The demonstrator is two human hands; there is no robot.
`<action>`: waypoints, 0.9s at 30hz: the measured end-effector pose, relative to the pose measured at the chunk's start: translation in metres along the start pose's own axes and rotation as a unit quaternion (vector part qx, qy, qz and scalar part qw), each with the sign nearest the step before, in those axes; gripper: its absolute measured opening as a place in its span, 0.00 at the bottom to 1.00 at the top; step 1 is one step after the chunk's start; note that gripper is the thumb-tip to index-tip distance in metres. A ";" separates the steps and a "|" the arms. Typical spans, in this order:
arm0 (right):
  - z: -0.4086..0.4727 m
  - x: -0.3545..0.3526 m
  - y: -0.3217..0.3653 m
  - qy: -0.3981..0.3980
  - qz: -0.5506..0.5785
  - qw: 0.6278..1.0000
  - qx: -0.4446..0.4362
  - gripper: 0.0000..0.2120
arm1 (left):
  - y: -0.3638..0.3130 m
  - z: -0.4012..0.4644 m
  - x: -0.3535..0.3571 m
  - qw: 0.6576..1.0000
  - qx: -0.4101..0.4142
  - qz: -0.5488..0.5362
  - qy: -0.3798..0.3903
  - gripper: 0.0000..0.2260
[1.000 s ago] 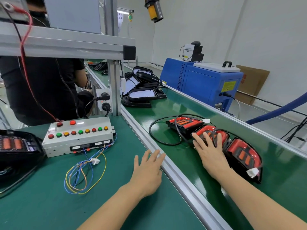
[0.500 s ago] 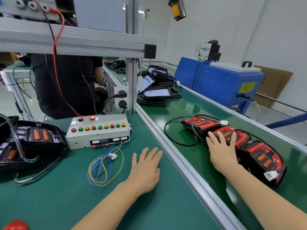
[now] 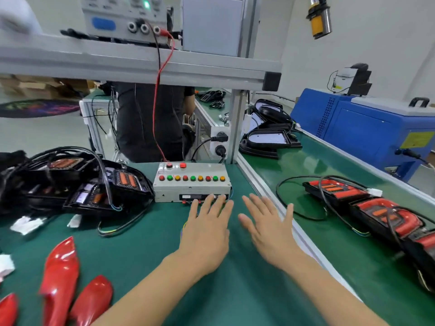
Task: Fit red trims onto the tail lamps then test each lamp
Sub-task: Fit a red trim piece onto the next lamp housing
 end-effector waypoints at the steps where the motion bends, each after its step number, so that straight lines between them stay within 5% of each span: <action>1: 0.003 -0.001 0.011 0.002 0.008 1.000 -0.014 0.27 | 0.008 -0.003 -0.004 1.000 -0.009 0.002 -0.006 0.27; 14: 0.026 -0.004 0.129 0.007 0.051 0.991 -0.121 0.25 | 0.096 -0.039 -0.023 0.994 -0.108 -0.008 -0.033 0.28; 21: 0.031 -0.008 0.169 -0.002 0.072 0.986 -0.149 0.25 | 0.136 -0.060 -0.046 0.981 -0.110 -0.059 -0.146 0.24; 25: 0.040 -0.009 0.192 -0.010 0.084 0.982 -0.171 0.25 | 0.175 -0.070 -0.068 0.909 -0.221 -0.230 -0.267 0.20; 27: 0.048 -0.006 0.203 -0.004 0.083 0.980 -0.180 0.25 | 0.197 -0.065 -0.070 0.867 -0.303 -0.302 -0.254 0.23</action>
Point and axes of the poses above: each hand's wrist, its own z-axis towards the middle knuckle, its own x-axis out of the palm, y = z × x, the point moved 5 cm from there along z, towards the middle knuckle, and after that the axes turned 1 degree about -x, right-handed, at the moved point
